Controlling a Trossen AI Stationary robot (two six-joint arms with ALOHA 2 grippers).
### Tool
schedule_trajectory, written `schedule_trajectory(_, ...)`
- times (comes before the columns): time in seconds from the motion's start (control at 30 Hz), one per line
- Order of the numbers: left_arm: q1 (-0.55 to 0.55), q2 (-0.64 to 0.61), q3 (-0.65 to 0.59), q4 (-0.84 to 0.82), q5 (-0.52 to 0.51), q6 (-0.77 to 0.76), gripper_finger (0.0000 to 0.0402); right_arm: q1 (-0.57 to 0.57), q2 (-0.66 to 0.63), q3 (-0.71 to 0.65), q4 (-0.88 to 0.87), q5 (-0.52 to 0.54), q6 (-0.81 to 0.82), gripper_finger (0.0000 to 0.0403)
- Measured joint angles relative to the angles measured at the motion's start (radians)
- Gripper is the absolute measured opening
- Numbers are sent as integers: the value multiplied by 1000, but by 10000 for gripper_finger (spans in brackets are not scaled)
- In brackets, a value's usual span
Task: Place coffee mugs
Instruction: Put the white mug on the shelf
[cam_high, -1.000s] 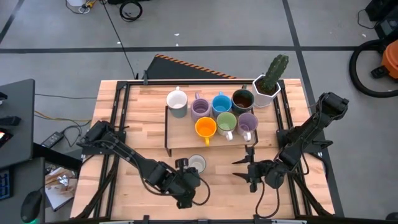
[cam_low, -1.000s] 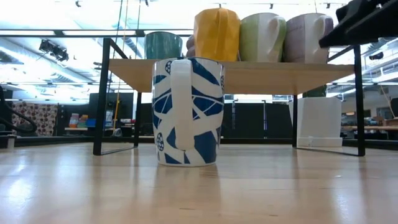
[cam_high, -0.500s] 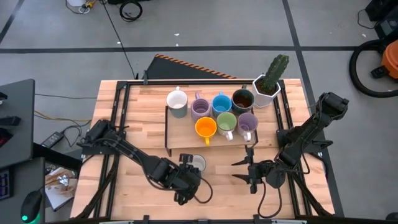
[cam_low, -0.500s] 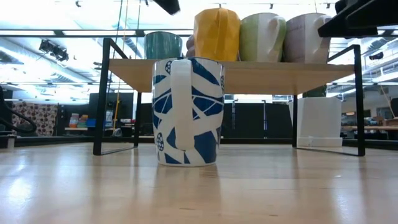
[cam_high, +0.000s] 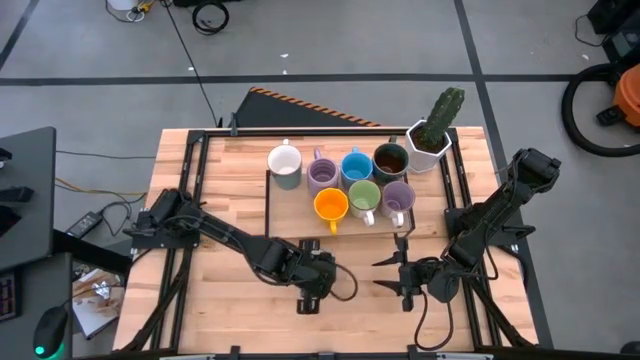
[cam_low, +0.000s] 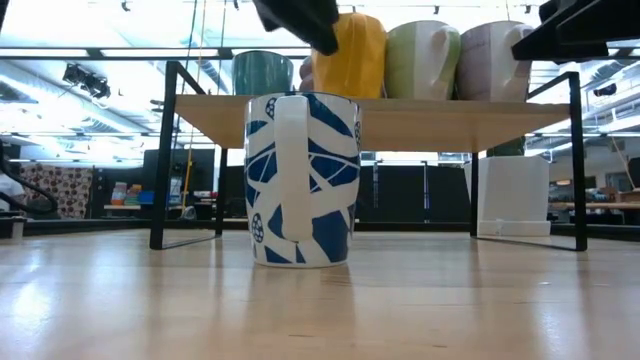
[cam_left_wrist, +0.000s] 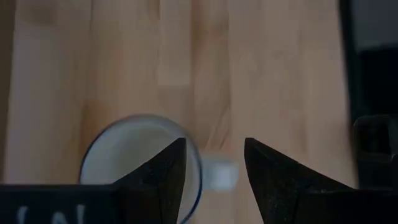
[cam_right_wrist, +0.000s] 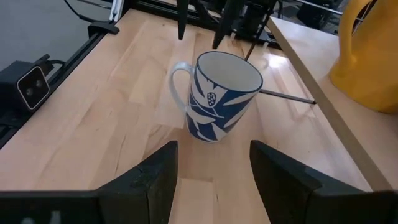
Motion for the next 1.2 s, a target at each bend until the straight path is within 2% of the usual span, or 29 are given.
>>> schedule_trajectory(0.23, 11, 58, -1, 19, 38, -73, 169, 10, 0, 0, 2, -9, -9, 205)
schedule_trajectory(0.4, 11, 59, 1, 11, 26, -97, 169, 10, 0, 1, 14, -9, -24, 205)
schedule_trajectory(0.77, 11, 57, 1, 11, 20, -90, 169, 10, 0, 1, 29, -14, -32, 205)
schedule_trajectory(1.0, 11, 49, 43, -23, 65, -89, 169, 10, 0, 1, 58, -15, -49, 205)
schedule_trajectory(1.07, 3, 48, 87, -62, 50, -76, 169, 10, 0, 1, 84, -20, -65, 205)
schedule_trajectory(1.2, -19, 46, 133, -101, -51, -54, 168, 11, -1, 12, 94, -52, -106, 203)
